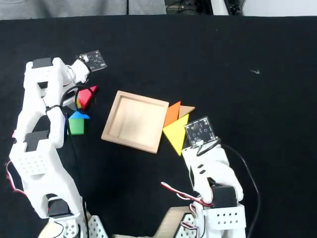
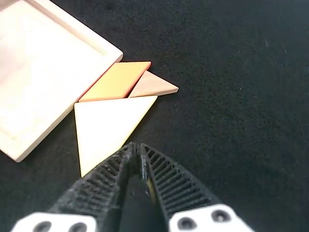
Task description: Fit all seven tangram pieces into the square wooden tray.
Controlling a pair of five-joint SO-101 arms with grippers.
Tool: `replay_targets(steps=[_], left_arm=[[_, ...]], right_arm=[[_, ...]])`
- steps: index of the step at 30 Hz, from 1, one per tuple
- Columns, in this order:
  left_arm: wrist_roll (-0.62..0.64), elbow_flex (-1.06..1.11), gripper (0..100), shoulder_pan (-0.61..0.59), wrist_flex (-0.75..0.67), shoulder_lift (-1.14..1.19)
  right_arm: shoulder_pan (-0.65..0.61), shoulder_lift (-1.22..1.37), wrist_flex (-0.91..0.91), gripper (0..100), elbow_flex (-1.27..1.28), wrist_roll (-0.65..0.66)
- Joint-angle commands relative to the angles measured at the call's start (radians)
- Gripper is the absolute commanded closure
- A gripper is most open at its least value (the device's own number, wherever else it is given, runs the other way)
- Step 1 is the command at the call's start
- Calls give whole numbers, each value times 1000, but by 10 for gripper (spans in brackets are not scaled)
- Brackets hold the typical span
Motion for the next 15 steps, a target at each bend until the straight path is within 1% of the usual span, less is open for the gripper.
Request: replay_targets(steps=[1, 8, 12, 15], left_arm=[[15, -21, 766, 31, -14, -11], [8, 18, 766, 35, -25, -9], [-52, 71, 766, 27, -69, 11], [-54, 99, 766, 25, -71, 29]], right_arm=[[-9, -81, 2, 986, -1, 8], [-9, -81, 2, 986, -1, 8], [-9, -81, 2, 986, -1, 8], [-9, -81, 2, 986, -1, 8]])
